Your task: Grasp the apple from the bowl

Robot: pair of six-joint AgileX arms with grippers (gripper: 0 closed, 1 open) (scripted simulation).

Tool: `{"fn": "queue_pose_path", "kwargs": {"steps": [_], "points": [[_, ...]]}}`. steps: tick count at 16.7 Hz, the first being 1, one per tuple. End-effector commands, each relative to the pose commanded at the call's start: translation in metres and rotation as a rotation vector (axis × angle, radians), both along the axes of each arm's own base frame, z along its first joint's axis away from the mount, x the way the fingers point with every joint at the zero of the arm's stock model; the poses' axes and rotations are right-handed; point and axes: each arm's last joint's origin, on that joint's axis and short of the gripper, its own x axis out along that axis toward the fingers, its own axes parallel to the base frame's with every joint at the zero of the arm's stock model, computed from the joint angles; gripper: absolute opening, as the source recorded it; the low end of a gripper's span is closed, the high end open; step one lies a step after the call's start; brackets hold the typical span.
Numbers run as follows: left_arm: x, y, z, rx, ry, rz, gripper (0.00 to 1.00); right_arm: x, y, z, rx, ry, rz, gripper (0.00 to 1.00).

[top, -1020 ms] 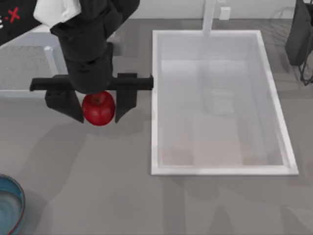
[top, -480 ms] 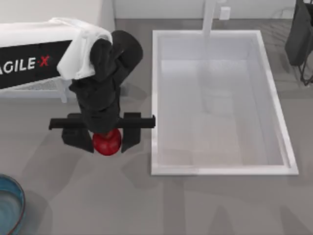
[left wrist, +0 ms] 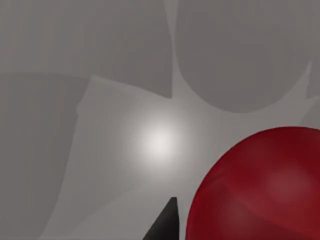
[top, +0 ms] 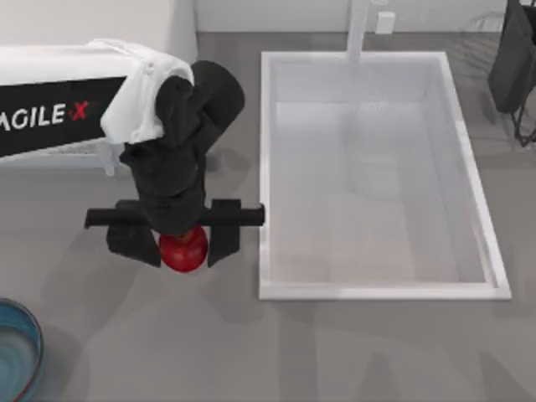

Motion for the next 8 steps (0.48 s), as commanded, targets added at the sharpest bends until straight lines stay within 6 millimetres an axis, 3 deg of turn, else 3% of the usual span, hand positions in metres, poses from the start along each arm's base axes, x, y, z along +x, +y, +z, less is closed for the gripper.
{"fn": "queue_pose_path", "kwargs": {"steps": [8], "points": [[0.0, 0.0, 0.0, 0.0, 0.0, 0.0, 0.83, 0.0, 0.0, 0.0, 0.0, 0.0, 0.0, 1.0]]}}
